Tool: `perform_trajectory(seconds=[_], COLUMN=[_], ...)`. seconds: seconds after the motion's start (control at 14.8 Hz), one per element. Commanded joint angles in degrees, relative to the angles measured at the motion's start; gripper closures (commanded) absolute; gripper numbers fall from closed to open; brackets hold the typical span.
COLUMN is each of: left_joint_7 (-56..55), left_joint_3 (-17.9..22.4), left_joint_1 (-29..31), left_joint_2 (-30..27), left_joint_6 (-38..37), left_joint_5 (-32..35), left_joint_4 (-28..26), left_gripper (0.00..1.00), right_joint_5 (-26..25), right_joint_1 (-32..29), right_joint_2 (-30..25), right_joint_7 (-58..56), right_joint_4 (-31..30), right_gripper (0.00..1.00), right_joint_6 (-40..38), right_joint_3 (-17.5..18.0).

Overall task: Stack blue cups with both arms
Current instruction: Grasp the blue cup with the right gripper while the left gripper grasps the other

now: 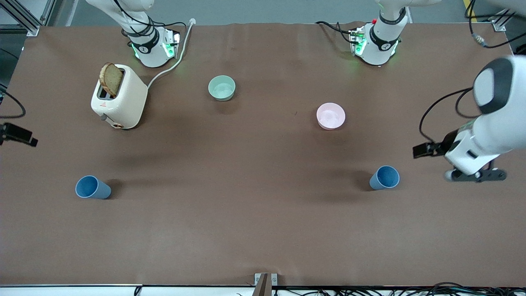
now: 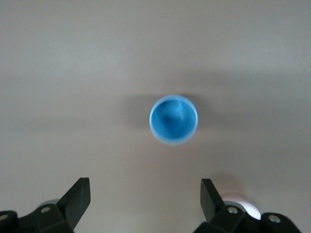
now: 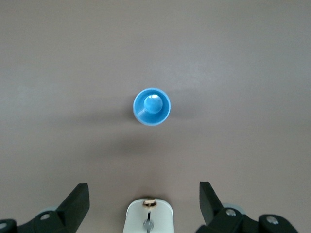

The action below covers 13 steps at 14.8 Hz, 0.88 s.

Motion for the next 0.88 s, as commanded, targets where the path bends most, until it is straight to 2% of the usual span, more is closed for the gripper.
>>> perform_trajectory(seconds=[0.0, 0.27, 0.34, 0.81], left_joint_7=[-0.18, -0.18, -0.09, -0.09], left_joint_3=[-0.08, 0.01, -0.08, -0.16], left_joint_1=[0.26, 0.18, 0.26, 0.18], left_joint_2=[0.12, 4.08, 4.70, 7.78], left_joint_6=[12.15, 23.07, 25.01, 27.84], left_joint_5=[0.45, 0.54, 0.54, 0.45], left_joint_4=[-8.66, -14.47, -15.44, -16.16], left_gripper=[0.00, 0.00, 0.03, 0.61], right_joint_5=[1.55, 4.00, 4.62, 5.68], right_joint_1=[-1.23, -1.49, -1.84, -2.28], right_joint_2=[4.89, 12.62, 14.21, 23.53], right_joint_7=[-1.26, -1.35, -1.35, -4.59], right_joint_4=[0.66, 0.57, 0.57, 0.48], right_gripper=[0.00, 0.00, 0.00, 0.04], right_joint_6=[4.17, 10.06, 11.04, 18.16], right_joint_3=[-0.04, -0.04, -0.04, -0.04])
